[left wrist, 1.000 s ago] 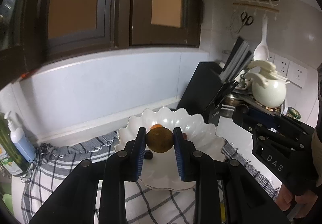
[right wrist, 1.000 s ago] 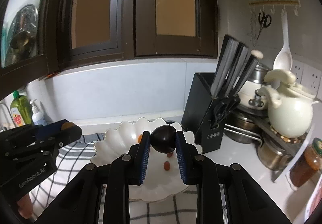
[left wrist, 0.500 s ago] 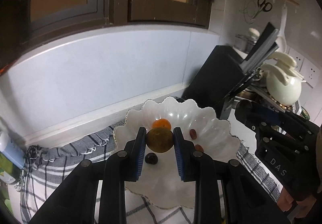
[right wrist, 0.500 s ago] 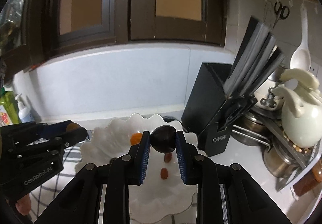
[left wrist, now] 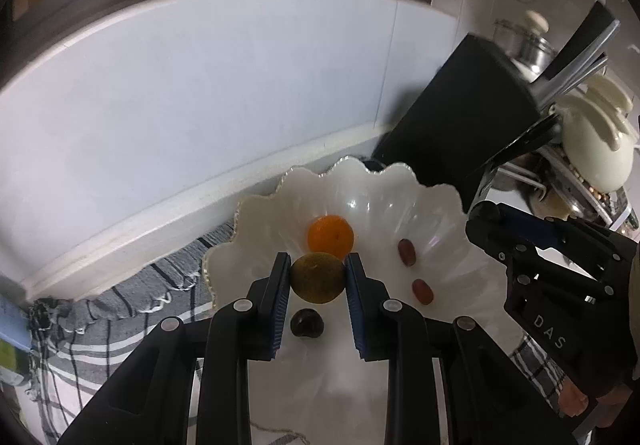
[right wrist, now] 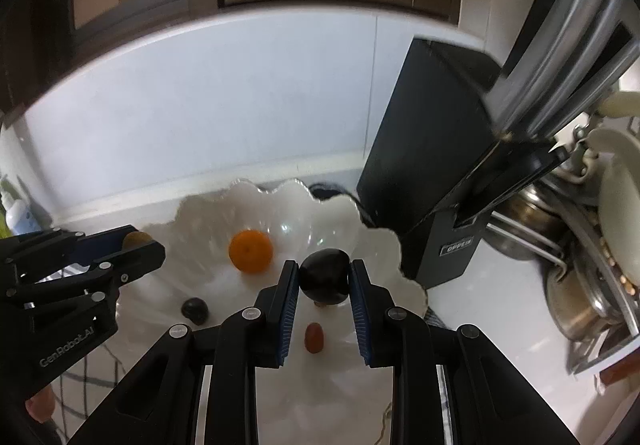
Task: Organize fruits
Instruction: 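Open the left tool to drop the brown fruit while the right releases the plum into the bowl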
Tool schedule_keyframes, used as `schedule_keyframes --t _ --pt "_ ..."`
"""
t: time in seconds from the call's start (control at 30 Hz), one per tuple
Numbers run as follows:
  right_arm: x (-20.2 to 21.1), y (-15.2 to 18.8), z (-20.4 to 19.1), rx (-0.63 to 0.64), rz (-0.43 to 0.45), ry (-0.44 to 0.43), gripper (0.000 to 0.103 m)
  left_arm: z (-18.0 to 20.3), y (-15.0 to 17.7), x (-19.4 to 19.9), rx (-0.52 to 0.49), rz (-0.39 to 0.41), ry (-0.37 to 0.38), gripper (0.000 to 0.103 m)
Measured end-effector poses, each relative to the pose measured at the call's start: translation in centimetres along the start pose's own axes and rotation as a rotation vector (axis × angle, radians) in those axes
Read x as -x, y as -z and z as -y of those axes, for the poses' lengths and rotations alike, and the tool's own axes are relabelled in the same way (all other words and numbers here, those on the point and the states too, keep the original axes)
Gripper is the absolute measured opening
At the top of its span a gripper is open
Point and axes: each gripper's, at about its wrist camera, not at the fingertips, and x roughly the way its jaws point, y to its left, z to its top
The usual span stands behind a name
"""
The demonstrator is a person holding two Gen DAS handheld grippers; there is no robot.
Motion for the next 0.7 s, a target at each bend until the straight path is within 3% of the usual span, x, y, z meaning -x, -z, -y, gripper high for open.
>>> schedule_keyframes --t 0.6,0.7 --pt "-4.4 0.3 0.8 -0.033 -0.144 -0.01 0.028 0.0 -0.2 -5.1 -0.013 -0.15 0.014 0.028" --pt "-4.7 0.4 0.7 -0.027 -0.159 -0.005 0.039 0.1 -0.3 -5.0 -0.017 -0.145 -0.01 0.043"
